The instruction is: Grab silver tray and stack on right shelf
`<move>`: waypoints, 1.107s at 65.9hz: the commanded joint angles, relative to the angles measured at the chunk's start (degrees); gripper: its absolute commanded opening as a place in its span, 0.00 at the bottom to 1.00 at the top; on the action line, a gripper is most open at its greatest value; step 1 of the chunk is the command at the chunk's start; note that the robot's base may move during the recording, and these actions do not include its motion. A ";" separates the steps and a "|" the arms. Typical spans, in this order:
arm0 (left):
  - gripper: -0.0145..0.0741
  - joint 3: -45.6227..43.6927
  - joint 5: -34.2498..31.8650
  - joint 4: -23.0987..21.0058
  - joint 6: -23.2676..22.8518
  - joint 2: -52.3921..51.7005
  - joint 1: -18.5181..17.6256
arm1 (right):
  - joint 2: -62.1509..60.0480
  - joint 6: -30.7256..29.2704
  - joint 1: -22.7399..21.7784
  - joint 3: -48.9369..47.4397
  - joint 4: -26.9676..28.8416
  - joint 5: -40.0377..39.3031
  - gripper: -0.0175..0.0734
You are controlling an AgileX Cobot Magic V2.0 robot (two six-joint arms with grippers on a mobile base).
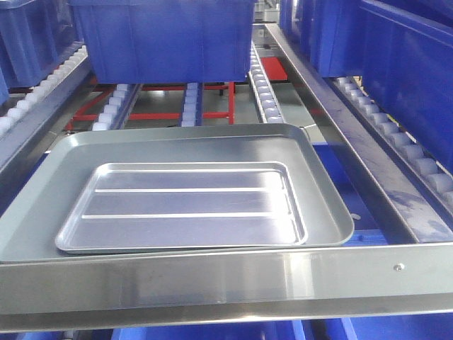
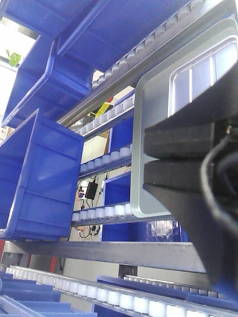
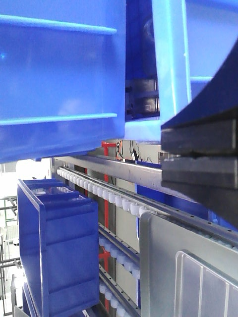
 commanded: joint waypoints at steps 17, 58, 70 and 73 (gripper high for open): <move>0.06 -1.70 -4.90 0.22 0.13 0.58 0.03 | -1.08 -0.60 -0.38 -0.08 0.15 -4.88 0.25; 0.06 12.03 -20.54 -28.30 32.38 -6.35 25.10 | -1.08 -0.60 -0.38 -0.08 0.15 -4.88 0.25; 0.06 19.84 -28.07 -24.39 32.38 -6.35 25.05 | -1.08 -0.60 -0.38 -0.08 0.15 -4.88 0.25; 0.06 21.79 -30.92 -23.33 32.38 -6.35 24.48 | -1.08 -0.60 -0.38 -0.08 0.15 -4.88 0.25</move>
